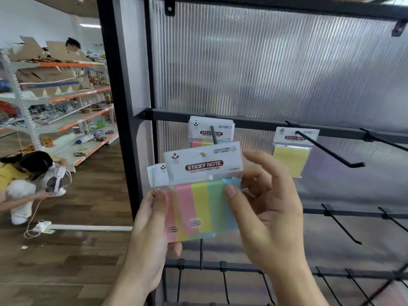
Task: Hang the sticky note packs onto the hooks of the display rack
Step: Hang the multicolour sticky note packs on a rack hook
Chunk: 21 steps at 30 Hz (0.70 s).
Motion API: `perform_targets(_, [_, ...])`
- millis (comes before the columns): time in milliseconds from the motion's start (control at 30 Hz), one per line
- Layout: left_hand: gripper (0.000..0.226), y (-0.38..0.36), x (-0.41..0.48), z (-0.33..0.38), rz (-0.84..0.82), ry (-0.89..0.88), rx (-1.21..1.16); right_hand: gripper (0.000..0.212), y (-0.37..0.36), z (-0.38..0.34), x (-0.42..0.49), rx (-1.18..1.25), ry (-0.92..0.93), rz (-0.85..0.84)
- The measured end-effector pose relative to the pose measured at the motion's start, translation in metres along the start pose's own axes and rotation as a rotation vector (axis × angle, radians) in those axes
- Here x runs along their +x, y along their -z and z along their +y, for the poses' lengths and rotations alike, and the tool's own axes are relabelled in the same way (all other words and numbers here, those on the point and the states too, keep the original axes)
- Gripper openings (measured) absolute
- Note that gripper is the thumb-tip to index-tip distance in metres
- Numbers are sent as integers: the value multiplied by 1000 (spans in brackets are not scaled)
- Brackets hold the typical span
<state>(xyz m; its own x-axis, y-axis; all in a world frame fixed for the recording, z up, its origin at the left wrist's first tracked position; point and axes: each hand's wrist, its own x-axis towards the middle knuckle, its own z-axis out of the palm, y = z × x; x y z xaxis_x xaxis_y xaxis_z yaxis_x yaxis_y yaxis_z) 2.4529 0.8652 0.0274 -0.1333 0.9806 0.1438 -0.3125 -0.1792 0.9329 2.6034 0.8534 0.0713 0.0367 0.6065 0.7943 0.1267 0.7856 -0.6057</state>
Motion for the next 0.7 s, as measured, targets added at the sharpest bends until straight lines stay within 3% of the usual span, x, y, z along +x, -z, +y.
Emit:
perform_targets(200, [32,3,-2,3,15,-33,14,45,5,5,5,-215,63,39])
perform_targets(700, [38,18,1,9,68,-48,54,42,0,36,24,-398,-22,87])
